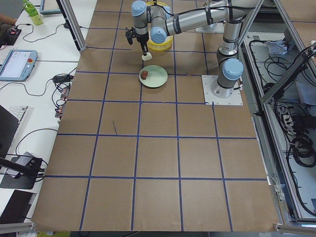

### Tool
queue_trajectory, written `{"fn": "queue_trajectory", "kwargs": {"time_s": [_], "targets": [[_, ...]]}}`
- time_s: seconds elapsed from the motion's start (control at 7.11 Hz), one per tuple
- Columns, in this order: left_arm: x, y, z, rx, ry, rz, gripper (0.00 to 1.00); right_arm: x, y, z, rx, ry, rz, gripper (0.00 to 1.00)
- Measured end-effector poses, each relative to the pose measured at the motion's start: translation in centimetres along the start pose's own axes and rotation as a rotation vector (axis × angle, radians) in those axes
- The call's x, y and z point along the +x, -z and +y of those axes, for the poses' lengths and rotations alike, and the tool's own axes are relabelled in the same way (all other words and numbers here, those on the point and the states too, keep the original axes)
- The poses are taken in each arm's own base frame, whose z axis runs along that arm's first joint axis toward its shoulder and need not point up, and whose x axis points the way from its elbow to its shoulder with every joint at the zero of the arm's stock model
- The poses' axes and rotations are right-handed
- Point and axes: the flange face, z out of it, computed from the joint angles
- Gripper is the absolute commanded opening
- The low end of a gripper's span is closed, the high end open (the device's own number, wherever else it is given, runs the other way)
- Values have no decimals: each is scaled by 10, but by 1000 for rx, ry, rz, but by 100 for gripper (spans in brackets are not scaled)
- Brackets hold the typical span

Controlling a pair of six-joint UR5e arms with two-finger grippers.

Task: Place buns in different layers of steamer
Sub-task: 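Lift the top tier with the right gripper while the left carries the bun over, then release the white bun into the bottom steamer tier with the left gripper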

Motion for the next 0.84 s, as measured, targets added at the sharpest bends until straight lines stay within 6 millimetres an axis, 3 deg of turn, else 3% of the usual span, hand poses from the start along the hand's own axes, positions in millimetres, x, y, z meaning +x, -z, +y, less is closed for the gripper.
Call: {"fn": "queue_trajectory", "kwargs": {"time_s": [0.14,0.28,0.56,0.84], "targets": [[26,0,16,8,28,15,0,29,1,-4,-15,-15,27,6],[56,0,35,24,55,40,0,45,-2,-10,-35,-22,53,4],[111,-3,74,54,94,99,0,53,-8,-13,-61,-23,70,4],[161,-26,108,73,126,138,0,52,-10,-12,-74,-19,71,4]]}}
